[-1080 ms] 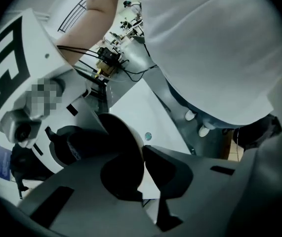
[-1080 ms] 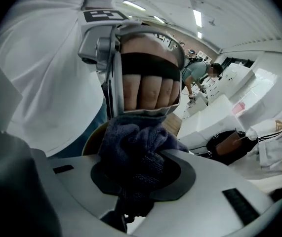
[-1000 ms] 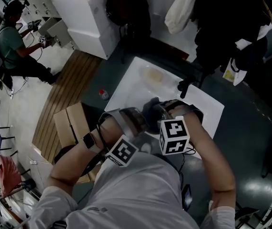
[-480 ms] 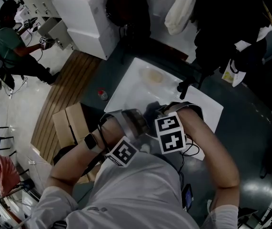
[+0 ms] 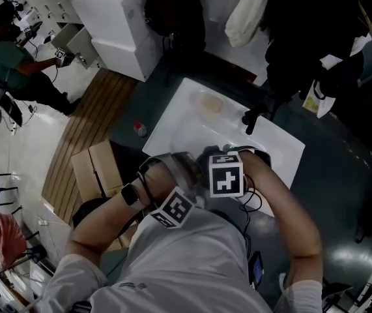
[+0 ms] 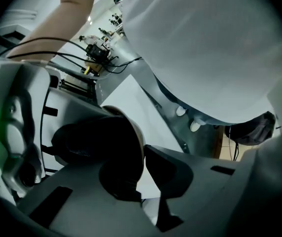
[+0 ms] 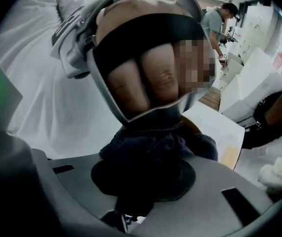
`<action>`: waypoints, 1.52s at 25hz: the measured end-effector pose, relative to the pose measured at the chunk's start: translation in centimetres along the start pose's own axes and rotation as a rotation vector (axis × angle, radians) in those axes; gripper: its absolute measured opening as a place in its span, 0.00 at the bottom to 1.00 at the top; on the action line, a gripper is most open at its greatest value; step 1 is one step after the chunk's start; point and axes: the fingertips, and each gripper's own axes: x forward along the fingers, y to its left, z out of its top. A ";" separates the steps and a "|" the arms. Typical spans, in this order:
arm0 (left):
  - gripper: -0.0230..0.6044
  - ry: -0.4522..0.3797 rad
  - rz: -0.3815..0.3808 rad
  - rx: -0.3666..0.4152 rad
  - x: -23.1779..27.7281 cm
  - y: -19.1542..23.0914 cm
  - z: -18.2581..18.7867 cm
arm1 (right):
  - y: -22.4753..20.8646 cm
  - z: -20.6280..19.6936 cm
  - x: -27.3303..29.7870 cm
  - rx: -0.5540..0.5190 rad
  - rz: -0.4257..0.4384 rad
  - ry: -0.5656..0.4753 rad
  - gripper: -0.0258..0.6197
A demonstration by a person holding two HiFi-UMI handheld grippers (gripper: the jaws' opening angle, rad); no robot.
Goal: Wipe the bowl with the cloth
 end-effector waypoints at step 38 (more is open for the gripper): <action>0.06 0.108 0.085 -0.183 -0.1 0.9 -3.8 | -9.4 1.1 -5.8 0.249 -0.952 -0.147 0.19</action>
